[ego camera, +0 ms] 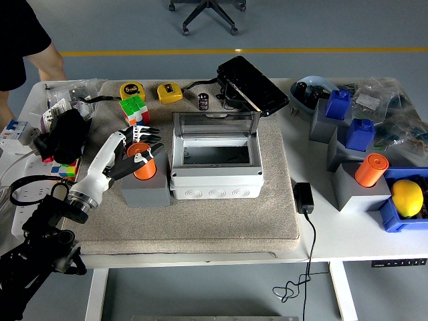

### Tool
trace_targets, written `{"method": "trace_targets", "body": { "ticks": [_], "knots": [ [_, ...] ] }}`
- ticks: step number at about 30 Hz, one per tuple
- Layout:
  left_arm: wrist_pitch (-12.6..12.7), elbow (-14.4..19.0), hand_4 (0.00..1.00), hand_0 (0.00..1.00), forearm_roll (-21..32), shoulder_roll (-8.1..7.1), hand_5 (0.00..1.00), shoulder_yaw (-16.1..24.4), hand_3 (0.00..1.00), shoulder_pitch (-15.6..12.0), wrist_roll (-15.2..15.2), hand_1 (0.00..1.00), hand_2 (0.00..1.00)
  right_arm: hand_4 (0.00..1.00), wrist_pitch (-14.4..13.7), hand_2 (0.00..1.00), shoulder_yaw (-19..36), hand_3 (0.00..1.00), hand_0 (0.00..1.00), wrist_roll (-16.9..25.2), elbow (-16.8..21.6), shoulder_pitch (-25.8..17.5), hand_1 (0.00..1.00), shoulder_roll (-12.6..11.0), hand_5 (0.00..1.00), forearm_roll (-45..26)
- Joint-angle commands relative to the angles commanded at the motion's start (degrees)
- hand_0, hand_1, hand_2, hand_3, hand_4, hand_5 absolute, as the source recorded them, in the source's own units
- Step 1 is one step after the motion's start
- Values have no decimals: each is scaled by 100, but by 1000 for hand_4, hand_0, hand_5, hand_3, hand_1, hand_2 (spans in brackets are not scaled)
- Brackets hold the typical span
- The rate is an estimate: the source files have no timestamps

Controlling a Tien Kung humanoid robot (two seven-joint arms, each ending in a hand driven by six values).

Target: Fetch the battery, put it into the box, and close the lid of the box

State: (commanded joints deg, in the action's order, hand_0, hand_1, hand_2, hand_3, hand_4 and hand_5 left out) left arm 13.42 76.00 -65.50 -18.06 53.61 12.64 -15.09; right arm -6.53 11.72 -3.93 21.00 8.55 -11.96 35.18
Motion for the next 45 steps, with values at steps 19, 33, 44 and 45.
{"method": "trace_targets", "body": {
  "ticks": [19, 33, 44, 45],
  "knots": [
    [103, -122, 998, 506, 527, 66, 361, -262, 542, 132, -106, 547, 449, 926, 1, 578, 36, 520, 600, -1, -3, -55, 589, 7, 456, 28],
    [149, -317, 998, 458, 641, 135, 317, -302, 565, 275, -99, 534, 479, 926, 2, 578, 76, 520, 600, 1, -3, -72, 589, 11, 457, 38],
    [239, -378, 998, 459, 701, 160, 233, -416, 511, 310, -210, 484, 456, 926, -2, 578, 108, 520, 600, 10, -4, -67, 588, 13, 456, 41],
    [270, -405, 998, 459, 738, 165, 233, -436, 511, 317, -252, 484, 456, 926, -1, 578, 104, 520, 600, 11, -5, -69, 588, 16, 456, 38]
  ]
}}
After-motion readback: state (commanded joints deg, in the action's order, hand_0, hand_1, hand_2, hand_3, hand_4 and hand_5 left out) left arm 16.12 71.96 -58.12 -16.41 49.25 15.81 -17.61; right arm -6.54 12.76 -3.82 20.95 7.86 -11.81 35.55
